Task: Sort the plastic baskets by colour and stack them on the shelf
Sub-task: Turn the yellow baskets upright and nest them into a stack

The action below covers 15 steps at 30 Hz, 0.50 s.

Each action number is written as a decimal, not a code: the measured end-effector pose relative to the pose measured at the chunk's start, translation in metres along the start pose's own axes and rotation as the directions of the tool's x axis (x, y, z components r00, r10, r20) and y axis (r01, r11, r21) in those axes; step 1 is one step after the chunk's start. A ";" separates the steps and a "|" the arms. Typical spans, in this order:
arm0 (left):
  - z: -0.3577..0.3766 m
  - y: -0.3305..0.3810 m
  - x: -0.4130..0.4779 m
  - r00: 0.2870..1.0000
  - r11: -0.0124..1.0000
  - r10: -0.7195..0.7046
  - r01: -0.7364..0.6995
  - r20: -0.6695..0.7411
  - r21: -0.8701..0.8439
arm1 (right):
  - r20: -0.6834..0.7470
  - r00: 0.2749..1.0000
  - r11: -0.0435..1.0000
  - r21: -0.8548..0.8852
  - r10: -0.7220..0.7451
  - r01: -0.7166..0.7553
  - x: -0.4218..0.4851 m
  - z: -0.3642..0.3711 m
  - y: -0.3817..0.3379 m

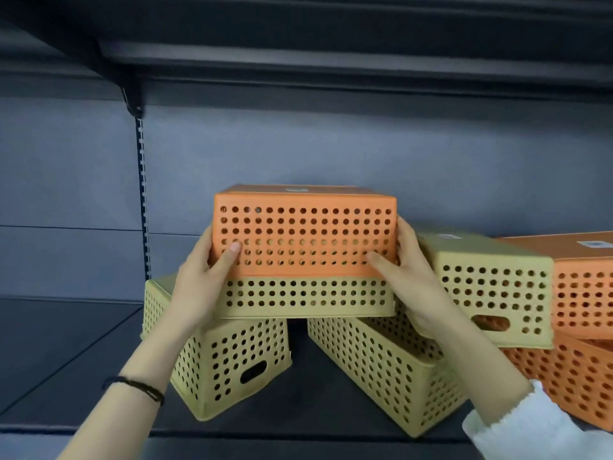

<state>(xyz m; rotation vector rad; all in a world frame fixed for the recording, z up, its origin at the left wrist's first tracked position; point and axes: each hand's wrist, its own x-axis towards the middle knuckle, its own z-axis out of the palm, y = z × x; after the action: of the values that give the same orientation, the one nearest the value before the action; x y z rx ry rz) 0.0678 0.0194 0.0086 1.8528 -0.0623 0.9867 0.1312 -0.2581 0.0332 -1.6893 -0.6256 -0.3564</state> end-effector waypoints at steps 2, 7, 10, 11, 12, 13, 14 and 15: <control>-0.005 0.011 0.005 0.996 0.996 0.084 -0.084 0.006 -0.023 | -0.004 0.998 0.998 0.009 -0.057 0.057 0.006 -0.003 -0.010; -0.025 0.038 0.021 0.957 0.956 0.291 -0.291 0.004 0.033 | -0.069 0.961 0.960 0.059 -0.269 0.273 0.024 -0.011 -0.045; -0.038 0.051 0.030 0.901 0.894 0.433 -0.426 -0.029 0.141 | -0.122 0.929 0.926 0.101 -0.350 0.363 0.031 -0.016 -0.069; -0.044 0.053 0.034 0.883 0.872 0.469 -0.459 -0.026 0.170 | -0.136 0.922 0.918 0.118 -0.363 0.379 0.033 -0.019 -0.076; -0.051 0.054 0.039 0.860 0.842 0.511 -0.498 -0.011 0.208 | -0.151 0.917 0.911 0.136 -0.370 0.390 0.035 -0.021 -0.082; -0.056 0.058 0.039 0.845 0.818 0.535 -0.521 0.009 0.244 | -0.165 0.916 0.907 0.160 -0.365 0.390 0.037 -0.025 -0.088; -0.062 0.058 0.041 0.829 0.797 0.558 -0.546 0.032 0.258 | -0.179 0.922 0.906 0.196 -0.344 0.376 0.039 -0.028 -0.093; -0.067 0.062 0.039 0.821 0.785 0.571 -0.556 0.029 0.273 | -0.200 0.929 0.905 0.234 -0.312 0.355 0.040 -0.032 -0.097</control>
<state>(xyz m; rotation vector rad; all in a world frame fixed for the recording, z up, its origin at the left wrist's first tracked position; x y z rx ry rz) 0.0259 0.0549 0.0915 2.1059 -0.5004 1.5226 0.1107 -0.2692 0.1399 -1.2796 -0.8100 -0.6176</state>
